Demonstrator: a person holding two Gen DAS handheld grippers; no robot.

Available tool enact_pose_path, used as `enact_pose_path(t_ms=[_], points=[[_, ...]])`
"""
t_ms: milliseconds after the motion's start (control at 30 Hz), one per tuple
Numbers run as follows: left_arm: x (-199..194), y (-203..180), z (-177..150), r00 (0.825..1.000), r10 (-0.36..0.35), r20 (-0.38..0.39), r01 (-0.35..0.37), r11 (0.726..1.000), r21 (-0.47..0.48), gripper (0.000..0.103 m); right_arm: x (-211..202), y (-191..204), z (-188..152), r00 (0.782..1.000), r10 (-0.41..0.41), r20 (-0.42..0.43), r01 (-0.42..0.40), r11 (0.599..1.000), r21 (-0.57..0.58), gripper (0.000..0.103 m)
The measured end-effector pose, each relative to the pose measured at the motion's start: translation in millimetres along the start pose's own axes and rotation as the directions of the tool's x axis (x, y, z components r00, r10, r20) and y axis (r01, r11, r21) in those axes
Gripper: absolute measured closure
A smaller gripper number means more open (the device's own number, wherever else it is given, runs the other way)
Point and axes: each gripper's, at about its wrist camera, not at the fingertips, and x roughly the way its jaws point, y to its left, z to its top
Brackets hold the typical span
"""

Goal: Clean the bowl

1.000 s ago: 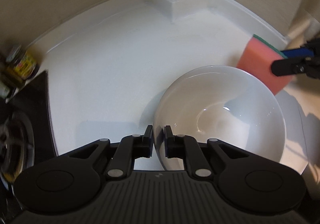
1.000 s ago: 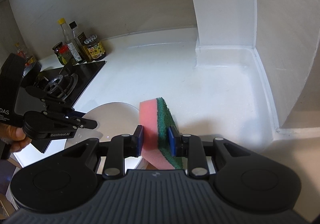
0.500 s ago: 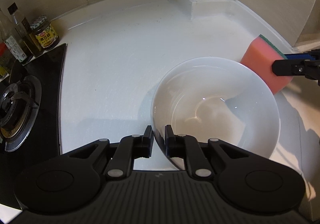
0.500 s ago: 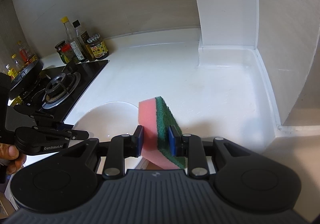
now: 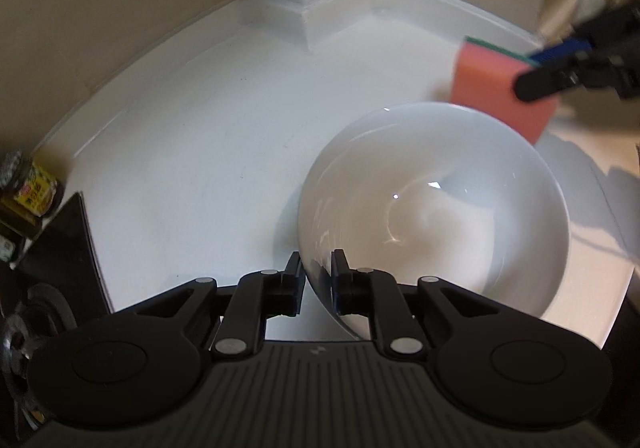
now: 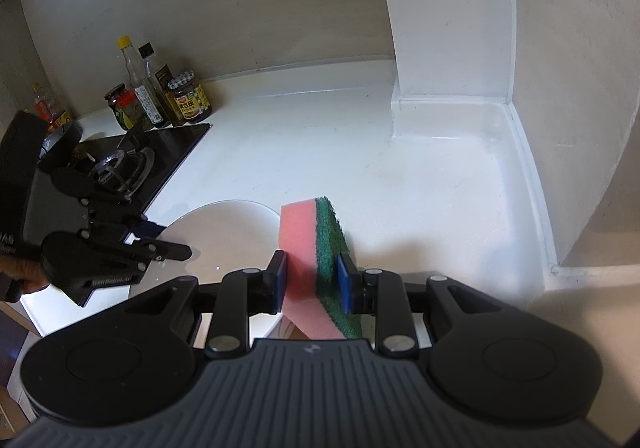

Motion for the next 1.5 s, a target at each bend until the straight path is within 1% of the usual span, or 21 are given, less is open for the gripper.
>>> enact_pose_path(t_ms=[67,133,300,433,467,533,600,667,700,767,800,867,967,1033,1100,1133,1233,1300,1367,1433,1500], points=[[-7.9,4.5,-5.1,1.0,0.005,0.003,-0.005,0.993,-0.119,0.09,-1.4,-0.3,-2.3,1.0,0.002,0.005,-0.002,1.0,0.007,0.08],[-14.4,0.7,-14.1,1.0,0.017,0.0,-0.016,0.982,-0.191,0.09,-2.4,-0.2,-3.9,1.0,0.003,0.009,-0.003,1.0,0.012,0.08],[-22.0,-11.2,-27.6,0.998,0.059,-0.008,-0.058,0.96,-0.273,0.089,-5.1,1.6,-7.5,1.0,0.001,0.01,-0.001,1.0,0.022,0.08],[-18.2,-10.5,-28.6,0.998,0.056,-0.013,-0.057,0.958,-0.28,0.087,-9.4,2.0,-13.0,1.0,0.0,0.018,-0.001,0.999,0.051,0.08],[-17.0,-10.9,-27.1,0.998,0.056,-0.016,-0.058,0.963,-0.265,0.087,-10.2,2.4,-13.6,1.0,0.001,0.017,-0.002,0.999,0.05,0.08],[-14.5,-14.1,-21.9,0.998,0.058,-0.016,-0.06,0.987,-0.151,0.088,-10.6,4.3,-13.4,1.0,0.008,0.005,-0.008,1.0,0.026,0.08],[-10.7,-12.9,-14.9,1.0,0.024,-0.009,-0.025,0.999,-0.041,0.089,-9.2,0.9,-9.1,1.0,0.009,0.0,-0.009,1.0,0.019,0.08],[-7.6,-13.0,-8.8,1.0,-0.016,-0.005,0.016,0.998,0.068,0.09,-5.0,-3.6,-2.9,1.0,0.009,-0.002,-0.009,1.0,0.024,0.081],[-5.6,-14.0,-4.1,0.999,-0.041,-0.009,0.041,0.989,0.139,0.09,-2.9,-5.3,-0.2,1.0,0.008,-0.004,-0.008,1.0,0.026,0.081],[-1.9,-13.3,4.6,0.997,-0.072,-0.022,0.075,0.977,0.202,0.09,4.6,-7.1,8.8,1.0,-0.001,-0.005,0.001,1.0,0.015,0.08],[0.8,-10.7,10.1,0.996,-0.078,-0.034,0.084,0.976,0.202,0.09,5.8,-6.3,10.8,1.0,-0.001,-0.006,0.001,1.0,0.008,0.08],[1.8,-7.0,16.4,0.998,-0.056,-0.04,0.061,0.987,0.151,0.09,7.3,-5.1,13.3,1.0,0.005,-0.009,-0.005,1.0,-0.001,0.08],[-6.2,0.0,14.4,0.999,-0.038,-0.024,0.038,0.999,0.002,0.09,6.7,-5.2,9.9,1.0,0.012,-0.006,-0.012,1.0,0.008,0.08],[-14.0,4.3,3.7,0.999,-0.023,-0.022,0.02,0.99,-0.141,0.089,4.4,-5.7,6.1,1.0,0.013,0.001,-0.013,1.0,0.021,0.08],[-18.1,4.2,-7.2,1.0,-0.022,-0.015,0.018,0.977,-0.212,0.089,1.3,-5.6,2.5,1.0,0.013,0.007,-0.013,0.999,0.032,0.08],[-19.4,3.6,-12.5,1.0,-0.027,-0.009,0.024,0.97,-0.242,0.089,-1.0,-4.4,0.0,1.0,0.013,0.009,-0.013,0.999,0.035,0.08],[-18.7,0.9,-20.6,0.999,-0.032,0.006,0.032,0.961,-0.274,0.089,-6.4,-0.4,-5.3,1.0,0.01,0.002,-0.01,1.0,0.019,0.08],[-17.7,0.6,-19.7,0.999,-0.032,0.006,0.032,0.966,-0.255,0.09,-9.6,2.1,-8.1,1.0,0.009,-0.007,-0.009,1.0,0.0,0.08],[-15.2,0.4,-17.4,1.0,-0.026,-0.002,0.025,0.98,-0.198,0.09,-11.9,1.8,-8.9,1.0,0.013,-0.015,-0.013,1.0,-0.01,0.08],[-12.6,-4.8,-12.9,1.0,-0.02,-0.007,0.02,0.996,-0.083,0.09,-12.1,0.2,-8.1,1.0,0.016,-0.016,-0.016,1.0,-0.008,0.08],[-5.4,-9.7,-3.9,1.0,-0.022,-0.015,0.022,1.0,0.006,0.09,-10.8,-2.3,-5.4,1.0,0.015,-0.011,-0.015,1.0,0.0,0.08]])
